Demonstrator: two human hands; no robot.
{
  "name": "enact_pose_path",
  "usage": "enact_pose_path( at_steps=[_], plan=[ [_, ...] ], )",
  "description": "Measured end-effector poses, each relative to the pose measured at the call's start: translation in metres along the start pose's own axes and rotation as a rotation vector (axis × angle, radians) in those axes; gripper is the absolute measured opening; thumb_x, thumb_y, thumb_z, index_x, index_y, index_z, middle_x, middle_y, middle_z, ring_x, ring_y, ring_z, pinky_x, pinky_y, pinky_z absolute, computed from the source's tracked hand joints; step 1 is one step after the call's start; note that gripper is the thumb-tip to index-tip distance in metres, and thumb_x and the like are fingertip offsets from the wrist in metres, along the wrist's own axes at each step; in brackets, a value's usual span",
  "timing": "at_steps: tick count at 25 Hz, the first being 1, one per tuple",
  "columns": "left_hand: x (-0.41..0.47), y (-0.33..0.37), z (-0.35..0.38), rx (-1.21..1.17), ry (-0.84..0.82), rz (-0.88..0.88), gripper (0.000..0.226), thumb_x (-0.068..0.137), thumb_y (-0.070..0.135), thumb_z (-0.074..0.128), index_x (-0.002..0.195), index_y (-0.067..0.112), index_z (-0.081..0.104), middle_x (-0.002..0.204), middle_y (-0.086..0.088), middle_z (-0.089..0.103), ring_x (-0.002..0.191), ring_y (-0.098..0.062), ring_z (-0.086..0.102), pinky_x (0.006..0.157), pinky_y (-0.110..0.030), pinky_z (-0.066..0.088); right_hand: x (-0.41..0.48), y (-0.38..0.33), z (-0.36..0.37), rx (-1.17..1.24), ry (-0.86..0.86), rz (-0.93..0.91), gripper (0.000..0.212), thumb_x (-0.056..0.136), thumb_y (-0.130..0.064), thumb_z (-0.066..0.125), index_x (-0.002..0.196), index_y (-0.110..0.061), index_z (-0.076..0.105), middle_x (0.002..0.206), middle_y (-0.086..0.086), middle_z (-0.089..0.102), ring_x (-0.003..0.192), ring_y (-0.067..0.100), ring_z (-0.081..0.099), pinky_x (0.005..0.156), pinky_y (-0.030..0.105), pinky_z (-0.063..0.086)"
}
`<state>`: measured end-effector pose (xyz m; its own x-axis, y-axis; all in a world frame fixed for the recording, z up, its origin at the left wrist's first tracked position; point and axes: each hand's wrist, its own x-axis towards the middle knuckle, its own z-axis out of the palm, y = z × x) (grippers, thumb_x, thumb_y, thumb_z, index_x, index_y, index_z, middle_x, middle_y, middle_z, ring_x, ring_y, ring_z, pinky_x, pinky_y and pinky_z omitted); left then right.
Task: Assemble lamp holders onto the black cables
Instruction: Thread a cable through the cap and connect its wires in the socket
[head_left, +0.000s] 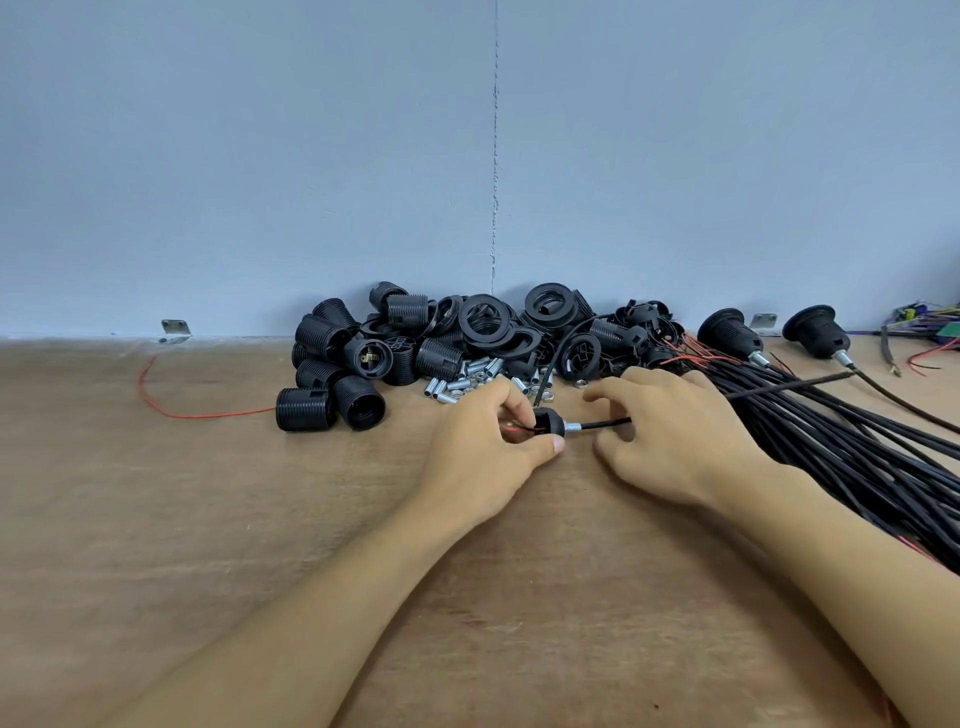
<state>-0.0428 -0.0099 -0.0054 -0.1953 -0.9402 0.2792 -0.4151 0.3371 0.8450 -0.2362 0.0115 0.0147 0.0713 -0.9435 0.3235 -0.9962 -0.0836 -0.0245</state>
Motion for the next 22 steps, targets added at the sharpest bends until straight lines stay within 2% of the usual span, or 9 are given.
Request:
enact_pose_path(
  at_steps=[3,6,8,12,15,17,18,19,22],
  plan=[
    [0.001,0.0,0.0,-0.022,-0.033,0.008,0.025,0.077,0.013,0.085,0.082,0.026,0.065,0.08,0.002,0.073,0.075,-0.015,0.07,0.074,-0.034,0.057,-0.004,-0.01,-0.002,0.156,0.002,-0.09,0.053,0.079,-0.043,0.051,0.132,-0.039,0.056,0.123,-0.013,0.057,0.12,0.014,0.051,0.102,0.038,0.034],
    [0.003,-0.001,-0.002,-0.036,0.004,0.026,0.024,0.083,0.005,0.079,0.079,0.027,0.069,0.082,0.005,0.075,0.076,-0.012,0.072,0.075,-0.029,0.059,-0.005,-0.021,0.004,0.433,0.024,-0.167,0.038,0.088,-0.038,0.062,0.125,-0.034,0.063,0.114,-0.012,0.061,0.109,0.011,0.056,0.098,0.038,0.043],
    [0.004,-0.001,-0.004,-0.066,0.034,0.011,0.023,0.084,0.004,0.076,0.078,0.026,0.071,0.079,0.006,0.075,0.075,-0.011,0.073,0.076,-0.026,0.058,-0.005,-0.024,0.01,0.512,0.035,-0.2,0.034,0.091,-0.035,0.067,0.124,-0.032,0.065,0.111,-0.012,0.063,0.104,0.007,0.058,0.095,0.035,0.047],
    [0.004,-0.001,-0.005,-0.22,0.047,-0.07,0.021,0.086,-0.001,0.073,0.08,0.019,0.072,0.086,-0.007,0.075,0.081,-0.022,0.075,0.084,-0.042,0.062,-0.004,-0.027,0.017,0.574,0.092,-0.189,0.033,0.09,-0.032,0.07,0.124,-0.034,0.066,0.105,-0.017,0.061,0.099,0.002,0.058,0.088,0.022,0.048],
    [0.005,-0.002,-0.005,-0.284,0.043,-0.069,0.02,0.087,0.003,0.075,0.088,0.022,0.068,0.079,-0.001,0.076,0.074,-0.009,0.072,0.079,-0.023,0.06,-0.001,-0.031,0.02,0.58,0.111,-0.157,0.029,0.09,-0.029,0.07,0.118,-0.036,0.068,0.099,-0.02,0.06,0.094,-0.001,0.057,0.08,0.017,0.044],
    [0.004,-0.001,-0.005,-0.17,0.091,-0.017,0.017,0.088,0.013,0.076,0.091,0.026,0.066,0.076,0.006,0.076,0.07,0.002,0.068,0.066,-0.008,0.049,0.0,-0.033,0.019,0.572,0.117,-0.13,0.028,0.09,-0.025,0.069,0.116,-0.035,0.069,0.1,-0.017,0.062,0.094,0.003,0.058,0.082,0.025,0.047],
    [0.004,-0.002,-0.007,-0.066,0.134,0.029,0.012,0.09,0.019,0.074,0.09,0.027,0.066,0.076,0.009,0.073,0.072,0.004,0.066,0.065,-0.008,0.046,-0.001,-0.034,0.018,0.564,0.122,-0.119,0.029,0.091,-0.023,0.068,0.117,-0.035,0.069,0.101,-0.014,0.063,0.094,0.007,0.06,0.084,0.03,0.049],
    [0.003,-0.001,-0.009,0.041,0.163,0.086,0.007,0.093,0.027,0.07,0.088,0.028,0.066,0.075,0.011,0.071,0.075,0.003,0.064,0.064,-0.01,0.046,-0.002,-0.035,0.017,0.542,0.129,-0.122,0.031,0.091,-0.021,0.067,0.119,-0.034,0.068,0.103,-0.012,0.063,0.096,0.011,0.06,0.085,0.034,0.05],
    [-0.002,0.002,-0.012,0.223,0.166,0.137,0.032,0.103,0.044,0.049,0.082,0.024,0.062,0.065,0.009,0.062,0.073,-0.001,0.058,0.059,-0.019,0.039,-0.005,-0.042,0.017,0.408,0.162,-0.181,0.034,0.091,-0.015,0.064,0.121,-0.032,0.068,0.109,-0.007,0.063,0.098,0.019,0.061,0.084,0.04,0.051]
  ],
)
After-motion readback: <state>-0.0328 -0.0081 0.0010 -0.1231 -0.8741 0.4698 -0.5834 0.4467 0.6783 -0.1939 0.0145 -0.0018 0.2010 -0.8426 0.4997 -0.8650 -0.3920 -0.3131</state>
